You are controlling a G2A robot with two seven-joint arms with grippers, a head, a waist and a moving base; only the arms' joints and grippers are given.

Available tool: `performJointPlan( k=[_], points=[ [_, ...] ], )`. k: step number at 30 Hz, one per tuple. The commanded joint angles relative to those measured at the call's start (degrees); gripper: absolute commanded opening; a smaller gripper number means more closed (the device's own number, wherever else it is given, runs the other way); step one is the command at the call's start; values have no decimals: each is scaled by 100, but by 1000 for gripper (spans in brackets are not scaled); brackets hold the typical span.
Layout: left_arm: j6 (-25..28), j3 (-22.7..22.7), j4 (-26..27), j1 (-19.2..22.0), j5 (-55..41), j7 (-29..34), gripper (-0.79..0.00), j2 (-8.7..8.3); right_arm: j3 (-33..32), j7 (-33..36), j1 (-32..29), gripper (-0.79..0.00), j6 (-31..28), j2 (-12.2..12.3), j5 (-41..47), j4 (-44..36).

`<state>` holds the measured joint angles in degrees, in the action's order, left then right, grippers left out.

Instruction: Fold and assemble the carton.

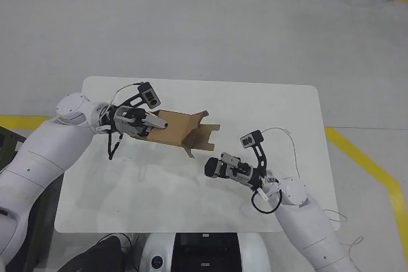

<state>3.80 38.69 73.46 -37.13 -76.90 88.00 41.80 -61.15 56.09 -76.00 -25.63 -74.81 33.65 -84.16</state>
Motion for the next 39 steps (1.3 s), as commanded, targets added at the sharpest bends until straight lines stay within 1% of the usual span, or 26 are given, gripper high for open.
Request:
performJointPlan(
  k=[1, 4, 6, 7, 9, 10, 12, 19, 23, 36, 39],
  points=[
    [-75, 2, 29, 2, -100, 0, -785, 0, 100, 8, 41, 0, -59, -23, 67, 57],
    [-56, -15, 84, 20, -28, 0, -785, 1, 218, -43, 146, -15, -259, -65, 151, 156],
    [4, -50, 123, 17, 76, 0, -785, -2, 289, -113, 220, -108, -432, -96, 169, 261],
    [21, -65, 143, 11, 91, 0, -785, -4, 328, -129, 262, -139, -472, -110, 175, 325],
    [33, -92, 193, -1, 98, 0, -785, -8, 406, -158, 348, -160, -532, -138, 199, 437],
    [33, -102, 219, -4, 94, 0, -785, -11, 445, -171, 388, -206, -564, -153, 222, 480],
    [31, -123, 272, -12, 89, 0, -785, -17, 523, -190, 463, -228, -631, -184, 272, 559],
    [81, -202, 438, -17, 230, 0, -785, -53, 742, -218, 693, -222, -837, -280, 412, 753],
    [196, -254, 419, 3, 395, 0, -785, -81, 787, -192, 757, -225, -872, -303, 419, 755],
    [345, -392, 393, 107, 450, 0, -785, -155, 928, -71, 877, -311, -738, -350, 376, 787],
    [356, -420, 390, 125, 434, 0, -785, -162, 975, -58, 913, -317, -707, -367, 375, 809]
  ],
)
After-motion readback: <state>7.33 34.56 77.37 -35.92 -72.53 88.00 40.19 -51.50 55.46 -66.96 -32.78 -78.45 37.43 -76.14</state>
